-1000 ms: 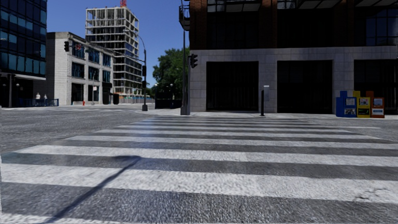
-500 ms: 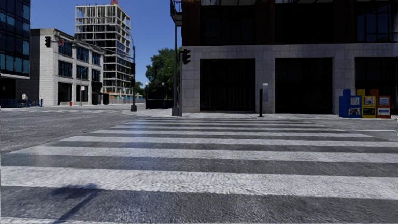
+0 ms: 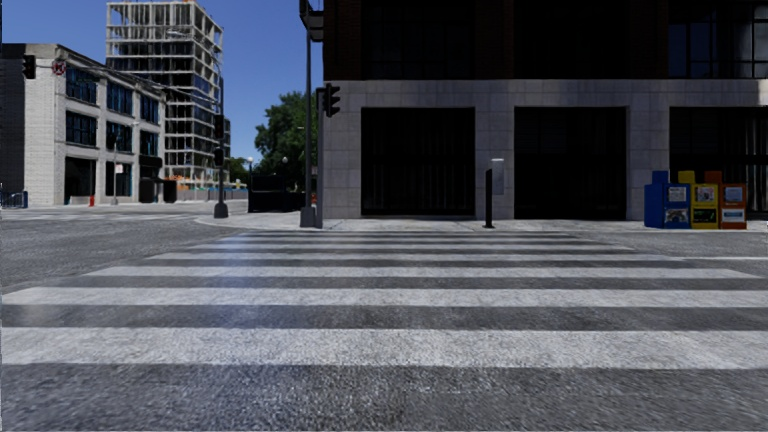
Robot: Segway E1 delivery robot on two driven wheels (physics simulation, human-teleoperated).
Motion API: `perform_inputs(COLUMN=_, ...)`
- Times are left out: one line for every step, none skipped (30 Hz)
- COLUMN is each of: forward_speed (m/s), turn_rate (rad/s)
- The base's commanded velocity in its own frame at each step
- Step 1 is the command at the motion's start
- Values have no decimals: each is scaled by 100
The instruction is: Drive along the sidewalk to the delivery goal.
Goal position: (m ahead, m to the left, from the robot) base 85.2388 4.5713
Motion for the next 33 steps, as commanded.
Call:
perform_inputs(forward_speed=200, turn_rate=0)
perform_inputs(forward_speed=200, turn_rate=0)
perform_inputs(forward_speed=200, turn_rate=0)
perform_inputs(forward_speed=200, turn_rate=0)
perform_inputs(forward_speed=200, turn_rate=0)
perform_inputs(forward_speed=200, turn_rate=0)
perform_inputs(forward_speed=200, turn_rate=0)
perform_inputs(forward_speed=200, turn_rate=0)
perform_inputs(forward_speed=200, turn_rate=0)
perform_inputs(forward_speed=200, turn_rate=0)
perform_inputs(forward_speed=200, turn_rate=0)
perform_inputs(forward_speed=200, turn_rate=0)
perform_inputs(forward_speed=200, turn_rate=0)
perform_inputs(forward_speed=200, turn_rate=0)
perform_inputs(forward_speed=200, turn_rate=0)
perform_inputs(forward_speed=200, turn_rate=0)
perform_inputs(forward_speed=200, turn_rate=0)
perform_inputs(forward_speed=200, turn_rate=0)
perform_inputs(forward_speed=200, turn_rate=0)
perform_inputs(forward_speed=200, turn_rate=0)
perform_inputs(forward_speed=200, turn_rate=0)
perform_inputs(forward_speed=200, turn_rate=0)
perform_inputs(forward_speed=200, turn_rate=0)
perform_inputs(forward_speed=200, turn_rate=0)
perform_inputs(forward_speed=200, turn_rate=0)
perform_inputs(forward_speed=200, turn_rate=0)
perform_inputs(forward_speed=200, turn_rate=0)
perform_inputs(forward_speed=200, turn_rate=0)
perform_inputs(forward_speed=200, turn_rate=0)
perform_inputs(forward_speed=200, turn_rate=0)
perform_inputs(forward_speed=200, turn_rate=0)
perform_inputs(forward_speed=200, turn_rate=0)
perform_inputs(forward_speed=200, turn_rate=0)
